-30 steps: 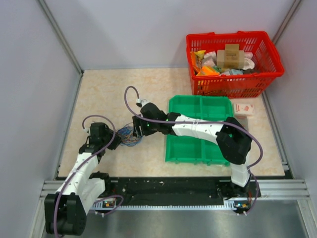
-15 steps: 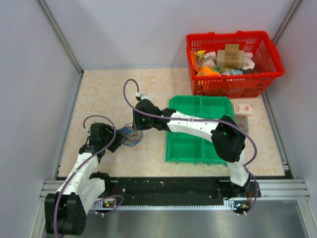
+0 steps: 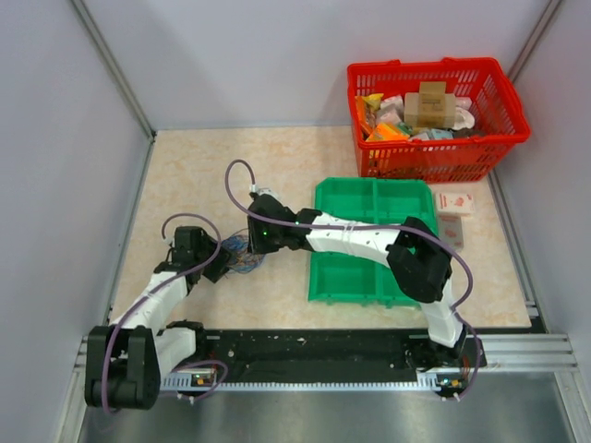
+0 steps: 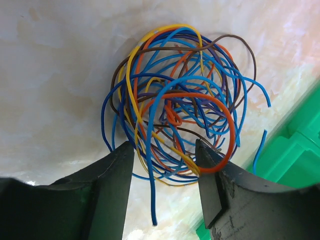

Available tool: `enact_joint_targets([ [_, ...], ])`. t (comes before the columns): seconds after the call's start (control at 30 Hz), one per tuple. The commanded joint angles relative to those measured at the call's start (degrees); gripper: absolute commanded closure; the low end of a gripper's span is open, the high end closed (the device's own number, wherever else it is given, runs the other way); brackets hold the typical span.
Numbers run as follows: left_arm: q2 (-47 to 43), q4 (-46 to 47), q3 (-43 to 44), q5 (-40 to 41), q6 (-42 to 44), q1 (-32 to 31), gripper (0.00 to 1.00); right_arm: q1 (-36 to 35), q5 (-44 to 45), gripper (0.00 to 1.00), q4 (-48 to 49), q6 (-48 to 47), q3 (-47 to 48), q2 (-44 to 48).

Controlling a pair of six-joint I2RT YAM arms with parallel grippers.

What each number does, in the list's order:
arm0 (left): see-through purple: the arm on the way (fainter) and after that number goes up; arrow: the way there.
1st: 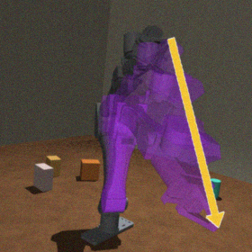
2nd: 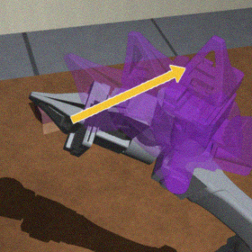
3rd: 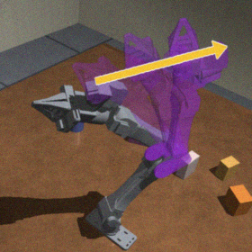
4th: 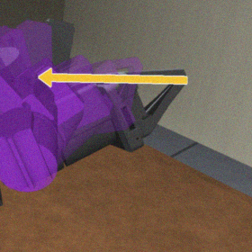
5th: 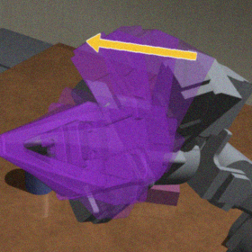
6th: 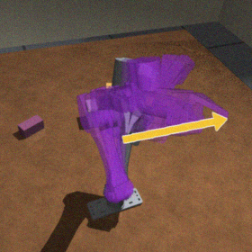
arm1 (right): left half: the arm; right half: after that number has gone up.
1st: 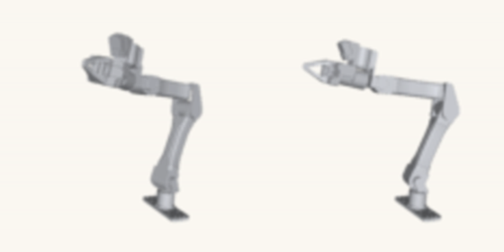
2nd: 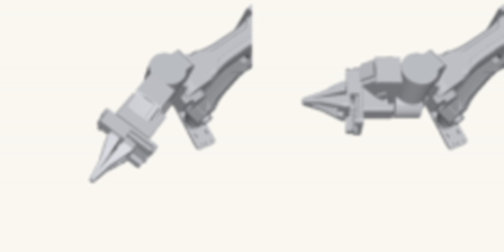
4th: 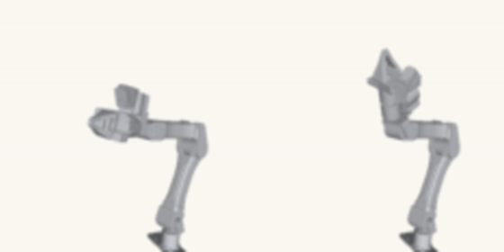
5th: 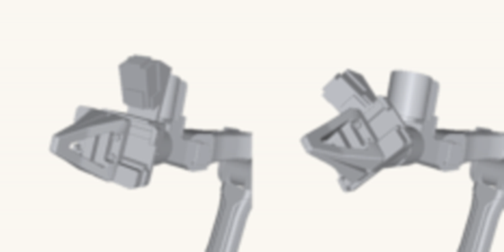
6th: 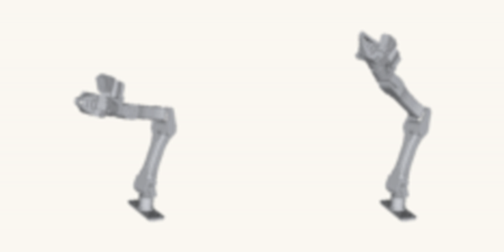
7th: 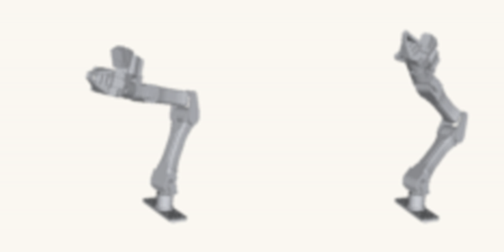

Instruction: Untangle the cables

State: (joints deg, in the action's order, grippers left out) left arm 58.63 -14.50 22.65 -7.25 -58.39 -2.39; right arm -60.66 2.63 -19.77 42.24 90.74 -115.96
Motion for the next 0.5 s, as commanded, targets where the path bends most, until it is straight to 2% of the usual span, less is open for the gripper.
enact_joint_targets([
  [0.0, 1.9, 4.4, 0.7, -0.7, 0.4, 0.3, 0.43, -0.8, -1.0, 0.82, 0.8, 0.6, -0.3, -0.4],
  [0.03, 2.0, 4.8, 0.6, -0.5, 0.2, 0.2, 0.43, -0.7, -1.0, 0.85, 0.9, 0.5, -0.3, -0.3],
  [0.1, 2.2, 5.4, 0.2, -0.1, 0.0, 0.3, 0.43, -0.7, -1.4, 1.00, 1.0, 0.3, -0.3, 0.0],
  [0.23, 4.1, 6.0, -0.1, 0.9, 0.2, 0.3, 0.46, -0.9, -3.8, 1.00, 1.7, -1.9, -1.4, 4.1],
  [0.47, 7.5, 8.5, -1.0, 4.8, -1.2, 0.6, 0.55, -1.6, -11.7, 1.00, 6.7, -5.7, -6.0, 28.5],
])
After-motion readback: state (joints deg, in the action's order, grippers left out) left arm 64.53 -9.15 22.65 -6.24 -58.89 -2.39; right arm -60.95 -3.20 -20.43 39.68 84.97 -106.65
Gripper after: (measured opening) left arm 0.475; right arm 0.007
